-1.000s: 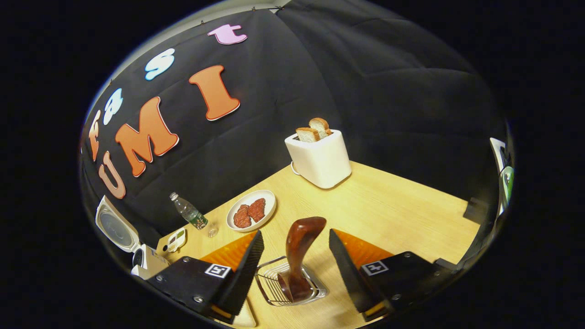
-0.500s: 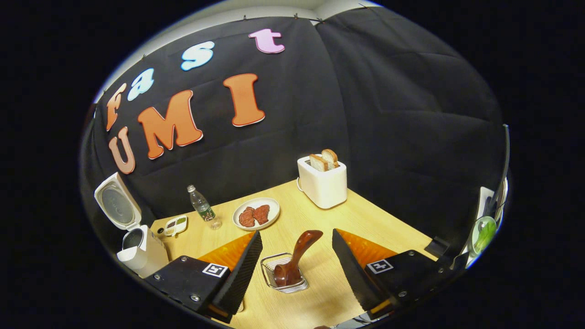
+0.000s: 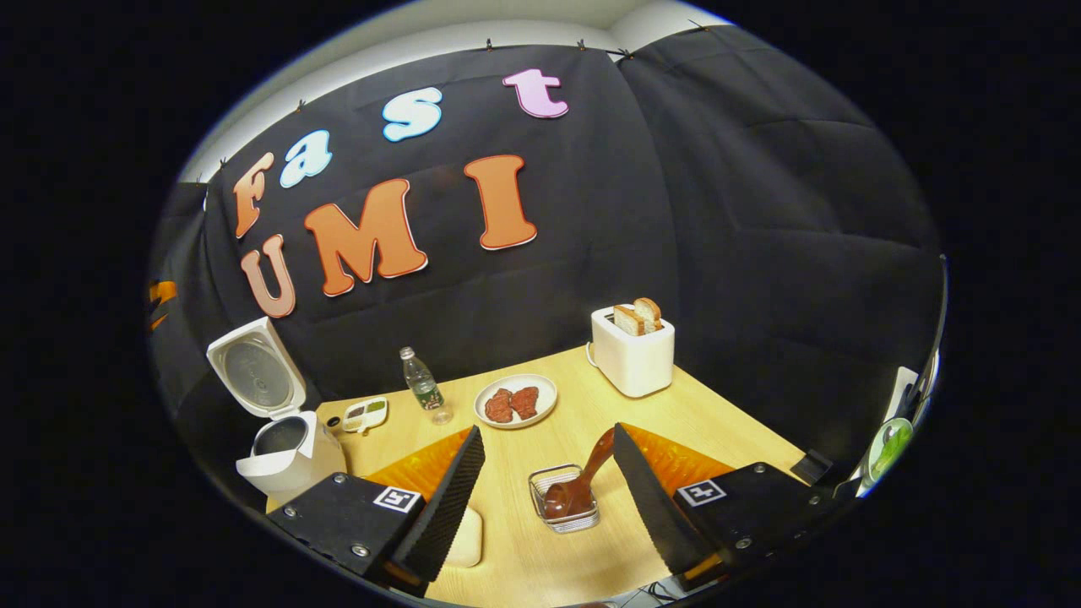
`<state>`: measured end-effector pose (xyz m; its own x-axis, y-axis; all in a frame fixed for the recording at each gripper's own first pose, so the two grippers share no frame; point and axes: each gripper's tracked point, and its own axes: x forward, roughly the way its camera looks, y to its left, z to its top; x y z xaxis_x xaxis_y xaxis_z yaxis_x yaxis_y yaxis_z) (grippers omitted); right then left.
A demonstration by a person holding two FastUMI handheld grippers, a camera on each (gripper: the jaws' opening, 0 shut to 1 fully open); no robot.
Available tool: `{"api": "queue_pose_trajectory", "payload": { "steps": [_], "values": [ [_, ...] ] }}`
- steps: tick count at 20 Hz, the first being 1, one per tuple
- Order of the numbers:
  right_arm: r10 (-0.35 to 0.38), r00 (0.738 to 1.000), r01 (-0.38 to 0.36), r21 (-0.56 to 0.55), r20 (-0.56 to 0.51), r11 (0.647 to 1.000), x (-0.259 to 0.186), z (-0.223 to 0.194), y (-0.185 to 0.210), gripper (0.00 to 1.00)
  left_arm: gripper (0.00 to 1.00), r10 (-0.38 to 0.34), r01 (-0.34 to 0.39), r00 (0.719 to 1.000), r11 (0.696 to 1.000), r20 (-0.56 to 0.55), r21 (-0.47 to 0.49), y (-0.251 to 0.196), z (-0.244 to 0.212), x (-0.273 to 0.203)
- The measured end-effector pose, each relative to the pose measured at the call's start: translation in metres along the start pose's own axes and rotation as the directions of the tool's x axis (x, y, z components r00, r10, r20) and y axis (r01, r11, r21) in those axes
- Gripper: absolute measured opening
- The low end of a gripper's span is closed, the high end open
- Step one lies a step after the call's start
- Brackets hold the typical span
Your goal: Close the left gripper, press the button to open the rice cooker; take a wooden spoon from the chopstick holder with the right hand, scoop a spoonful of rice and pour it into the rice cooker, then put the wooden spoon back into the chopstick holder.
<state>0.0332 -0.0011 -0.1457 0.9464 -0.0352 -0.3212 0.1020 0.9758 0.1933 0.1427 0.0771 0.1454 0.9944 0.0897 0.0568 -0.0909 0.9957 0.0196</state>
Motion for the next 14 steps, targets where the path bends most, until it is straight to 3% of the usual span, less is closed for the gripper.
{"api": "queue_pose_trajectory", "payload": {
  "steps": [7,14],
  "values": [
    [-0.029,0.999,0.030,-0.048,0.030,0.998,-0.010,0.014,-0.006,0.95,0.99,0.017,-0.016,0.998,1.000,-0.053,0.014,-0.001,0.008,0.107],
    [-0.099,0.993,0.102,-0.058,0.059,0.993,-0.018,0.028,-0.024,0.95,0.99,0.061,-0.051,0.985,0.996,-0.160,0.069,0.014,-0.044,0.192]
  ]
}}
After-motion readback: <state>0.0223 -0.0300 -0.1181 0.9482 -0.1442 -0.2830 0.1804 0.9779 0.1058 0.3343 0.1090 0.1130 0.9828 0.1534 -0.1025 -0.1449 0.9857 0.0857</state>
